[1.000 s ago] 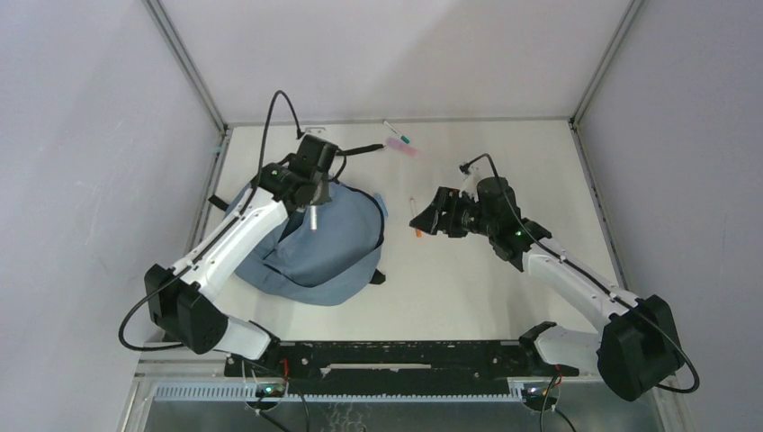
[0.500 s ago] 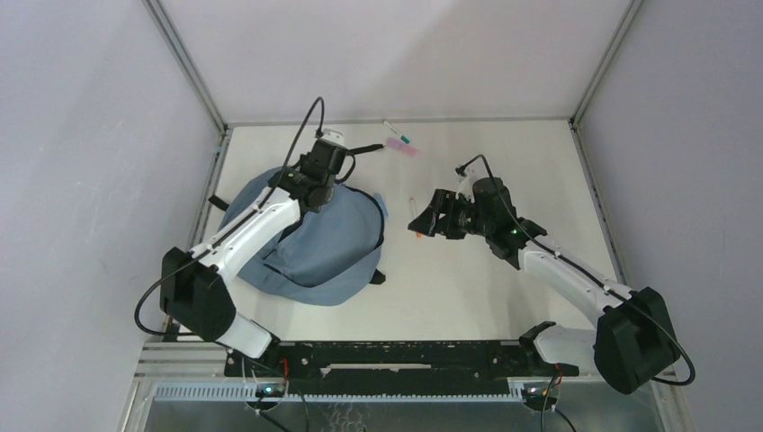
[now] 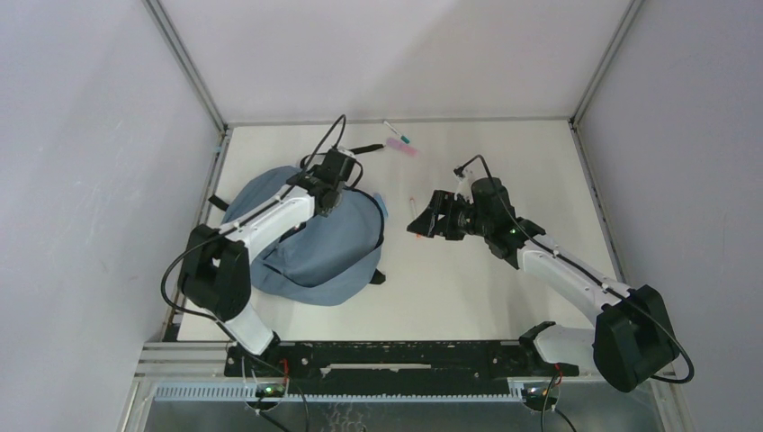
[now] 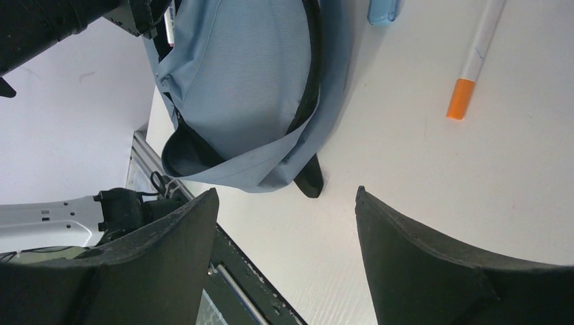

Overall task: Pack the student bag
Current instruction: Place the stationery in the student bag.

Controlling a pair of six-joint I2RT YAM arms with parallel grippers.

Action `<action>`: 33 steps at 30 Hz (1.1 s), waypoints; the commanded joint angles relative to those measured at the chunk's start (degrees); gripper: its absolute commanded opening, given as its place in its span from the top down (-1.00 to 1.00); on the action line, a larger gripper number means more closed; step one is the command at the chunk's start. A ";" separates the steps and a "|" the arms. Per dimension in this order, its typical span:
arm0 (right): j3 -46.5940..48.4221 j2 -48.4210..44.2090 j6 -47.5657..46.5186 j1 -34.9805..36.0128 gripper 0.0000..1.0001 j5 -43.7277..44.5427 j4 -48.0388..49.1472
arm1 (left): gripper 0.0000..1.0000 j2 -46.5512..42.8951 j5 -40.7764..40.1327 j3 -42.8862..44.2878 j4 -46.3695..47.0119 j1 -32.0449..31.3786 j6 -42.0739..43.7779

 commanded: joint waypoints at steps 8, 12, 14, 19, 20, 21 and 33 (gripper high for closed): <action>1.04 -0.50 0.83 0.25 -0.63 -0.76 2.32 | 1.00 1.98 -6.01 -0.58 -5.63 1.83 1.33; 1.04 -0.57 0.91 0.22 -0.63 -1.16 2.49 | 0.77 6.02 -11.59 2.94 -8.60 1.83 -1.46; 1.04 -0.79 0.91 0.17 -0.63 -1.00 2.25 | 0.24 7.97 -12.14 5.46 -11.71 1.83 -3.42; 1.03 -1.28 0.74 0.26 -0.63 -0.21 1.40 | -0.14 6.11 -10.09 8.68 -15.73 1.13 -7.88; 1.04 -1.29 0.74 0.21 -0.63 -0.19 1.39 | -0.14 4.49 -9.70 8.79 -15.93 0.80 -8.27; 1.04 -1.22 0.74 0.17 -0.63 -0.21 1.39 | -0.12 3.20 -9.62 8.97 -16.40 0.44 -8.73; 9.47 7.96 -1.77 3.28 -0.59 22.77 -9.72 | 0.12 -13.99 9.14 10.78 -19.53 -3.08 -15.15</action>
